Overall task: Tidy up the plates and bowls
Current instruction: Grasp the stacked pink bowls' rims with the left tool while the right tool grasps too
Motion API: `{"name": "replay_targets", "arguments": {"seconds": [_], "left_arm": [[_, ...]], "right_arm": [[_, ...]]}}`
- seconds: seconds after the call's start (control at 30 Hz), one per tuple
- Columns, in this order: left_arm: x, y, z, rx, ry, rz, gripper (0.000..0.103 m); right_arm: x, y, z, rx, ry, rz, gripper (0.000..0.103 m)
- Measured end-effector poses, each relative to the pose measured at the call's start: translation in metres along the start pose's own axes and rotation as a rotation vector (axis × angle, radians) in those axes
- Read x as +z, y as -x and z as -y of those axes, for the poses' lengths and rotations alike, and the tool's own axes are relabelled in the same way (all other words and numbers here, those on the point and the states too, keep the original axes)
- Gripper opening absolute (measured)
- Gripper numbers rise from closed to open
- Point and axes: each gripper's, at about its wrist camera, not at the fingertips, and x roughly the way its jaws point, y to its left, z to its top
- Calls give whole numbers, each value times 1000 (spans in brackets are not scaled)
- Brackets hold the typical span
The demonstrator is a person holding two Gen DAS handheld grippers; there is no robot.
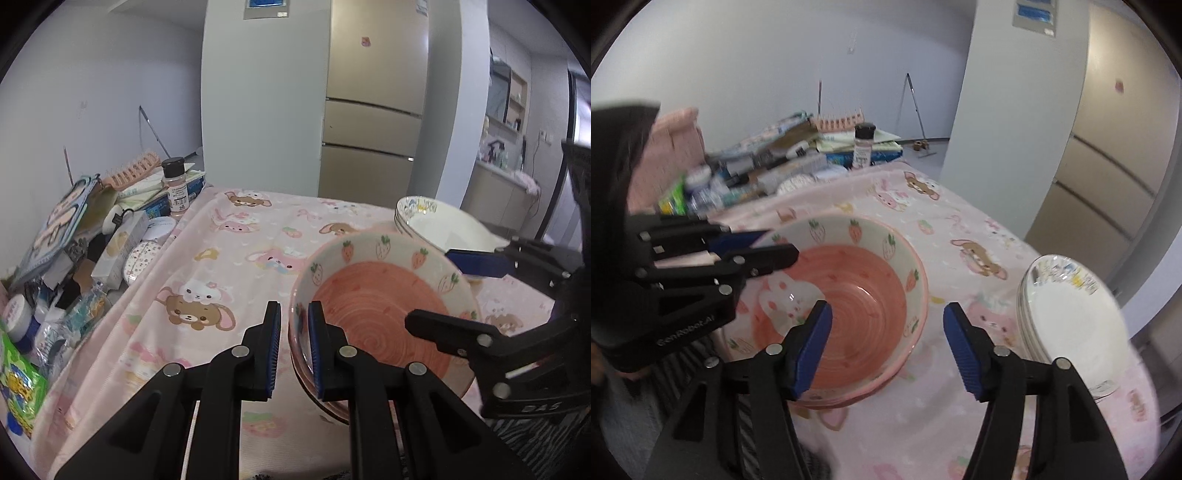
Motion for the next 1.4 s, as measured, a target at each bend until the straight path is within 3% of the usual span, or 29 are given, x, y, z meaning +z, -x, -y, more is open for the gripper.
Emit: {"name": "replay_targets", "arguments": {"seconds": [0.03, 0.13, 0.2, 0.23, 0.27, 0.3, 0.33, 0.4, 0.63, 0.67, 0.7, 0.73, 0.77, 0.8, 0.93, 1.2, 1.4], "left_arm": [[0, 0, -3, -11, 16, 1, 15], [2, -1, -16, -69, 96, -10, 19], [4, -3, -26, -94, 164, -28, 41], [4, -3, -28, -103, 184, -28, 48], [5, -4, -32, -123, 211, -29, 61], [5, -3, -36, -144, 233, -23, 69], [5, -2, -38, -156, 254, -19, 71], [5, -2, -41, -164, 272, -18, 71], [4, -5, -38, -162, 265, -34, 71], [4, -5, -38, -163, 264, -35, 71], [4, -6, -37, -164, 263, -39, 71], [4, -7, -37, -165, 262, -45, 72], [3, -9, -36, -167, 260, -58, 78], [3, -11, -36, -167, 259, -70, 88], [2, -15, -33, -162, 234, -92, 103], [-4, -32, -43, -194, 301, -194, 103], [-10, -39, -40, -224, 325, -245, 103]], "right_arm": [[0, 1, 4, 14, -30, 13, 81], [-1, 4, 20, 65, -132, 48, 88], [-2, 5, 29, 77, -203, 73, 90], [-4, 5, 35, 84, -240, 92, 85], [-6, 5, 40, 97, -274, 106, 70], [-7, 3, 44, 121, -290, 96, 19], [-7, 0, 45, 155, -305, 85, 6], [-7, -3, 45, 126, -292, 86, 2], [-8, -1, 43, 123, -297, 92, 3], [-9, 0, 46, 127, -310, 94, 4], [-10, 0, 48, 130, -322, 96, 17], [-10, 0, 50, 127, -331, 95, 48], [-11, 1, 52, 122, -348, 95, 69], [-12, 3, 55, 121, -369, 102, 96], [-14, 3, 67, 167, -437, 83, 101], [-33, -31, 73, 249, -526, -78, 103], [-37, -35, 66, 281, -523, -94, 103]]}}
